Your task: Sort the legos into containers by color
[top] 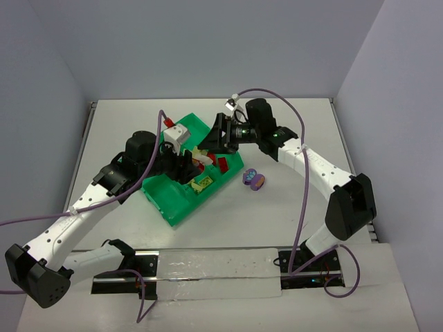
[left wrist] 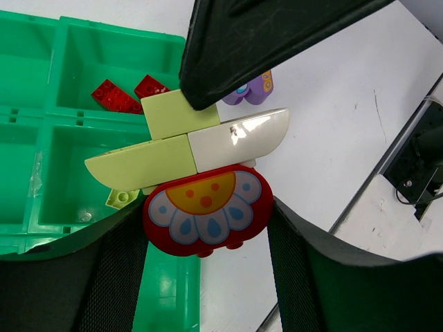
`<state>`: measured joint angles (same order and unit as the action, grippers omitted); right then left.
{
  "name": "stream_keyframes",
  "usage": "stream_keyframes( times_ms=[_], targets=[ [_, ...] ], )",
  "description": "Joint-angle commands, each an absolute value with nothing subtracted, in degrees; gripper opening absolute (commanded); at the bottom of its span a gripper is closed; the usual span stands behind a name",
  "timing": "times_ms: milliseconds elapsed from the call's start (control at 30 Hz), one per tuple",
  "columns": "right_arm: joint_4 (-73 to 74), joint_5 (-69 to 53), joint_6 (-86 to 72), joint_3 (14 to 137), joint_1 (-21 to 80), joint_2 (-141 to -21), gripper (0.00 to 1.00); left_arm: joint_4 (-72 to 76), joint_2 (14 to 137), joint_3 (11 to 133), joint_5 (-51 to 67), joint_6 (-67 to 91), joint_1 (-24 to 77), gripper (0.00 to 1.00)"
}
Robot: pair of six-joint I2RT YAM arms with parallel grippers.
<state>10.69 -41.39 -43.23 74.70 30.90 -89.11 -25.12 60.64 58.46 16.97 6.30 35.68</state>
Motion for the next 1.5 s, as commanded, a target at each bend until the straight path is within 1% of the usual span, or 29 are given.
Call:
stream_keyframes(
  times_ms=[0,33,67,133,267,300,367,433,467,667,767,1033,1100,1267,1367,1467],
  targets=[
    [6.41,-42.90,-44.66,77.88,32.70,-90.62,0.74,-22.67,59.41,60.20,17.14,5.18,35.68,0.00],
    [6.15,-43.06,-44.82,77.96,32.79,-90.71,0.68,-22.59,59.41,60.12,17.14,5.19,35.68,0.00],
    [5.97,-43.07,-44.83,77.96,32.96,-90.79,0.68,-22.67,59.41,60.12,17.13,5.19,35.60,0.00],
    [5.71,-43.68,-45.26,78.13,33.05,-90.97,0.55,-22.67,59.32,59.94,16.61,5.19,35.60,0.00],
    [5.45,-44.56,-45.35,78.40,33.13,-91.40,0.53,-22.41,59.06,59.77,16.17,5.19,35.68,0.00],
    [5.39,-44.50,-45.35,78.28,33.13,-91.35,0.44,-22.41,59.00,59.71,16.05,5.13,35.62,0.00],
    [4.76,-43.96,-45.68,77.71,33.01,-90.99,0.19,-22.50,58.94,59.64,15.87,5.15,35.68,0.00],
    [4.75,-42.63,-46.18,77.24,32.86,-90.71,0.02,-22.67,58.66,59.48,15.65,5.10,35.60,0.00],
    [4.24,-42.37,-46.84,76.52,32.36,-90.31,0.00,-22.73,58.41,59.35,15.57,5.12,35.60,0.00],
    [-3.02,-40.71,-52.99,70.63,27.75,-87.78,0.00,-22.50,56.97,58.45,14.59,5.45,35.60,0.00],
    [-4.57,-40.61,-54.57,69.70,26.02,-86.93,0.00,-22.76,57.30,58.62,14.59,5.27,35.60,0.00],
    [-6.29,-40.63,-55.81,69.26,25.49,-86.63,0.00,-23.29,57.22,58.10,14.14,5.36,35.60,0.00],
    [-4.95,-39.82,-54.31,69.22,25.49,-86.84,0.00,-23.55,56.44,58.18,12.29,5.59,35.60,0.00],
    [3.24,-32.16,-47.69,69.99,26.50,-87.92,0.00,-22.91,54.43,58.48,2.76,8.51,35.12,0.00],
    [6.98,-28.63,-45.02,70.50,27.93,-90.14,0.00,-22.88,53.38,59.34,1.99,10.80,33.89,0.00],
    [10.06,-27.78,-41.55,72.48,30.94,-93.41,0.00,-23.32,53.20,60.15,1.78,12.37,32.90,0.00]
  ],
)
